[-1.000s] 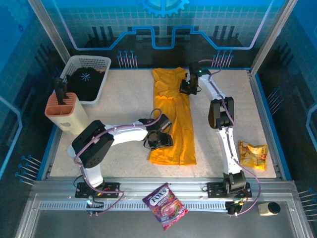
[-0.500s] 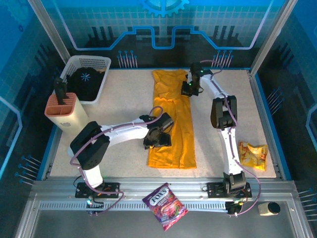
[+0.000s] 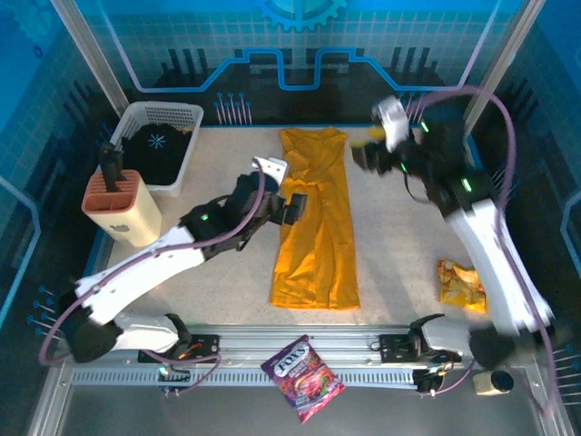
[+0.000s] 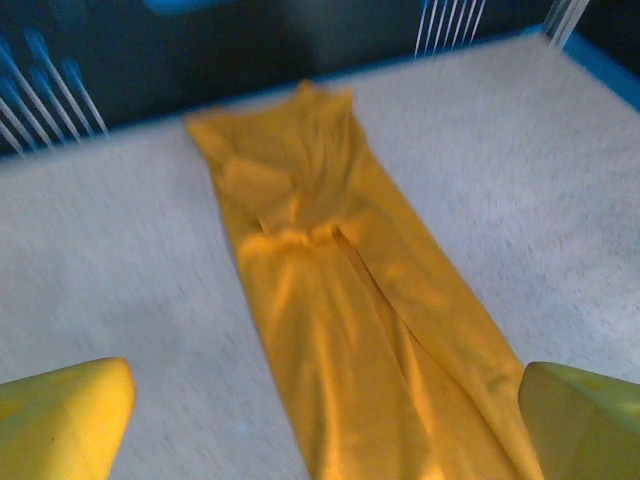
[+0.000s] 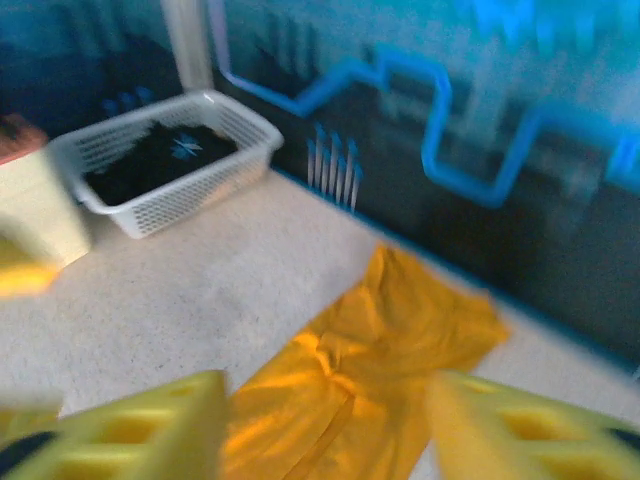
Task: Fold and stack the t-shirts
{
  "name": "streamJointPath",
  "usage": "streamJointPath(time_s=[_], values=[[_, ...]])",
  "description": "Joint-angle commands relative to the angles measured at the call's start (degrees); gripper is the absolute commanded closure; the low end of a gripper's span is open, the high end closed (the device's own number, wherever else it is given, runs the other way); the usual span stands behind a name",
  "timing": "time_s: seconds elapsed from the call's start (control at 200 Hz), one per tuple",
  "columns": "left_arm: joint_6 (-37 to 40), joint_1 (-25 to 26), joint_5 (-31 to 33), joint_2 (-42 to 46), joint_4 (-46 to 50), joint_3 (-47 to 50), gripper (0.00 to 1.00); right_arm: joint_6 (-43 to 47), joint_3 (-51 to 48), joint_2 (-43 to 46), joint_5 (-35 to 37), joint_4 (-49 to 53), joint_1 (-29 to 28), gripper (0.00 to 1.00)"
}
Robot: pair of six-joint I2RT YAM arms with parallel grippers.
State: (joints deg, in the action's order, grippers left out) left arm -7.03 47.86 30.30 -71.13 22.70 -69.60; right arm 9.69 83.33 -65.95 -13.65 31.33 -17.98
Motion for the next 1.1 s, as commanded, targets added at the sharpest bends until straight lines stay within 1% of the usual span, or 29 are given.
streamJointPath(time_s=[0.0,0.065,0.12,0.185,0.225,0.28,0.31,0.33,0.375,0.425,0.5,0.596,0.691,0.801,0.831,0.936,1.096], values=[[21.5,0.2,0.1,5.4,-13.7,6.6,0.01,20.9,-17.7,11.4,-0.7,-3.1,-3.7,0.20],[30.0,0.3,-8.7,9.0,-12.7,9.9,0.01,25.1,-23.2,18.7,-0.6,-0.7,-5.5,0.19],[35.1,0.4,-16.2,12.0,-9.2,12.2,0.01,29.9,-24.4,22.1,-3.1,7.0,-6.2,0.20],[39.3,0.6,-22.5,15.4,-5.1,14.8,0.01,34.8,-24.7,23.7,-4.1,17.4,-8.2,0.21],[43.2,0.5,-27.6,17.7,-1.6,16.5,0.01,36.9,-25.3,24.1,-2.9,22.7,-9.9,0.22],[52.9,0.8,-36.2,20.7,6.1,19.1,0.01,37.4,-27.1,24.3,0.5,27.7,-12.8,0.22],[57.0,1.1,-39.0,21.9,10.1,20.0,0.01,37.1,-28.3,24.2,2.5,29.6,-14.4,0.22],[57.5,1.5,-39.0,22.5,11.3,20.6,0.01,36.9,-29.3,24.1,3.5,30.8,-15.9,0.22],[56.2,2.2,-38.0,23.0,13.5,21.2,0.01,36.5,-31.6,24.0,4.9,32.7,-18.5,0.22],[55.6,3.2,-38.5,23.0,17.4,21.2,0.01,35.7,-34.8,23.7,6.0,33.4,-21.4,0.22],[54.8,6.2,-38.0,22.0,22.0,21.6,0.01,34.2,-38.3,22.7,7.5,31.8,-25.0,0.22],[54.3,9.6,-37.7,19.8,23.4,23.2,0.01,32.6,-41.6,20.5,8.9,27.8,-28.8,0.23],[54.9,11.3,-39.2,16.5,21.7,25.6,0.01,31.2,-43.8,17.1,9.5,23.4,-31.4,0.23],[57.1,11.9,-38.3,11.6,17.8,28.2,0.01,29.7,-45.5,12.1,10.7,19.0,-33.3,0.24],[57.7,11.9,-37.7,10.3,16.3,28.6,0.02,29.3,-45.7,10.7,11.3,18.2,-33.6,0.24],[59.5,12.0,-35.7,5.4,11.1,29.0,0.13,28.5,-46.2,6.0,12.9,16.2,-34.2,0.26],[60.9,12.0,-34.4,0.2,7.3,29.0,0.17,27.6,-47.2,1.6,15.5,13.0,-34.3,0.28]])
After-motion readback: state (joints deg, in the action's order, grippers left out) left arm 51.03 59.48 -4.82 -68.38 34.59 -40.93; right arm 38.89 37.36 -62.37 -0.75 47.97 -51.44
